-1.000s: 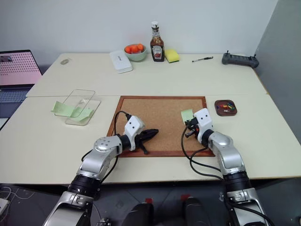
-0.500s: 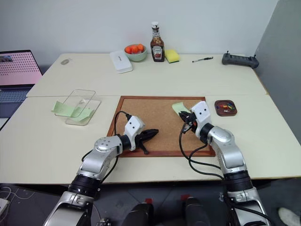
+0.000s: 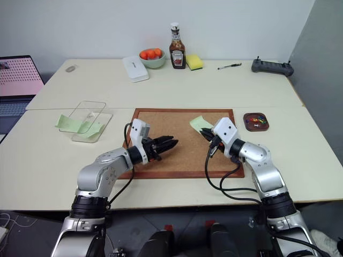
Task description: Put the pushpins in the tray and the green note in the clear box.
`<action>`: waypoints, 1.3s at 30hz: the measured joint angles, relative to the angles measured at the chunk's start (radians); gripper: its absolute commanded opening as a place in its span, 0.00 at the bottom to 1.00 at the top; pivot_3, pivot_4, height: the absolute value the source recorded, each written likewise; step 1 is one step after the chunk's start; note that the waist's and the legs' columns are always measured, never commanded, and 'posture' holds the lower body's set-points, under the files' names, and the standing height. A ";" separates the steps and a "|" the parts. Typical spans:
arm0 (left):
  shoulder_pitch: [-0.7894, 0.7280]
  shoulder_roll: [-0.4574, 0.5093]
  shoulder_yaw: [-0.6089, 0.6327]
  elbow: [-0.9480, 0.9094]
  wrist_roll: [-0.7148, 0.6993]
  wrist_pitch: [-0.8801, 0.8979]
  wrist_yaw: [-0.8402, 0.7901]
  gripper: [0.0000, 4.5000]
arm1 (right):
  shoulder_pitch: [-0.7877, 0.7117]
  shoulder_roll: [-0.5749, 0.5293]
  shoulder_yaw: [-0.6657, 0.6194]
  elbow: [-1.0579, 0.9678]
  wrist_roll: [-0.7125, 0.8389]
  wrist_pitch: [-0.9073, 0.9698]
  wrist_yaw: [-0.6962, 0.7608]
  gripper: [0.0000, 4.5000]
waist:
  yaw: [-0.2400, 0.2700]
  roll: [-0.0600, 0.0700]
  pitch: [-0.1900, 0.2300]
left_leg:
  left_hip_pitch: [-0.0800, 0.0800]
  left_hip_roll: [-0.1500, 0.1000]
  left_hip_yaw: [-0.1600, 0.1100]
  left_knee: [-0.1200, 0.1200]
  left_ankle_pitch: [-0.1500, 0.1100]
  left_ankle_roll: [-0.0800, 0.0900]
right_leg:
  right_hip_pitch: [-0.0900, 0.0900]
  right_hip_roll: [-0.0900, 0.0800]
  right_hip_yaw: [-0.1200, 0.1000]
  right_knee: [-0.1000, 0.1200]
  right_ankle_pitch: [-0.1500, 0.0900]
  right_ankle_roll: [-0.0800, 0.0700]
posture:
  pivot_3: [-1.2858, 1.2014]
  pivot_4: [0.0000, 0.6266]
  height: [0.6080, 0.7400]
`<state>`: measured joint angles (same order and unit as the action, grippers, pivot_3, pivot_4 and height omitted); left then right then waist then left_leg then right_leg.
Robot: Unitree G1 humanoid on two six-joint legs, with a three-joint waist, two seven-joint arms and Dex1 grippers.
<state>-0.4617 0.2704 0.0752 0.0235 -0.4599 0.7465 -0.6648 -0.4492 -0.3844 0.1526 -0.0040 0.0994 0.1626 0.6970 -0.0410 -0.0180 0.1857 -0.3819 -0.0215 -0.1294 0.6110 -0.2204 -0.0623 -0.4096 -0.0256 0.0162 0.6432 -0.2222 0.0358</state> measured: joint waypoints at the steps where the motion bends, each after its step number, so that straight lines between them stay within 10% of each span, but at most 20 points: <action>1: -0.010 -0.027 0.026 -0.018 -0.036 0.048 0.033 0.62 | -0.005 0.000 0.005 0.003 -0.001 -0.009 0.002 0.00 | 0.000 -0.001 0.000 | 0.000 0.000 0.000 0.000 0.000 0.000 | 0.000 0.000 0.000 0.000 0.000 0.000 | 0.52 0.24 1.00; 8: -0.085 -0.181 0.138 -0.035 -0.178 0.161 0.197 0.89 | -0.018 0.001 0.026 0.008 -0.009 -0.043 0.015 0.00 | 0.002 -0.002 0.001 | 0.000 0.000 0.000 0.000 0.000 0.000 | 0.000 0.000 0.000 0.000 0.000 0.000 | 0.52 0.24 1.00; 21: -0.209 -0.294 0.198 0.188 -0.245 0.161 0.279 0.89 | -0.040 0.010 0.033 -0.003 -0.010 -0.041 0.016 0.00 | 0.007 -0.002 0.001 | 0.000 -0.001 0.001 0.000 0.000 -0.001 | 0.000 0.000 0.001 0.000 0.000 0.000 | 0.52 0.24 1.00; 39: -0.257 -0.322 0.280 0.282 -0.397 0.188 0.266 0.15 | -0.044 0.019 0.037 -0.034 -0.009 -0.020 0.001 0.00 | 0.007 -0.002 0.001 | 0.000 -0.001 0.001 0.000 0.000 -0.001 | 0.000 0.000 0.001 0.000 0.000 0.000 | 0.52 0.24 1.00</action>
<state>-0.7183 -0.0519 0.3554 0.3057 -0.8572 0.9347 -0.3990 -0.4929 -0.3656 0.1898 -0.0378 0.0907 0.1430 0.6979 -0.0339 -0.0197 0.1867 -0.3819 -0.0221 -0.1287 0.6112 -0.2202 -0.0631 -0.4097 -0.0257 0.0167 0.6430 -0.2221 0.0360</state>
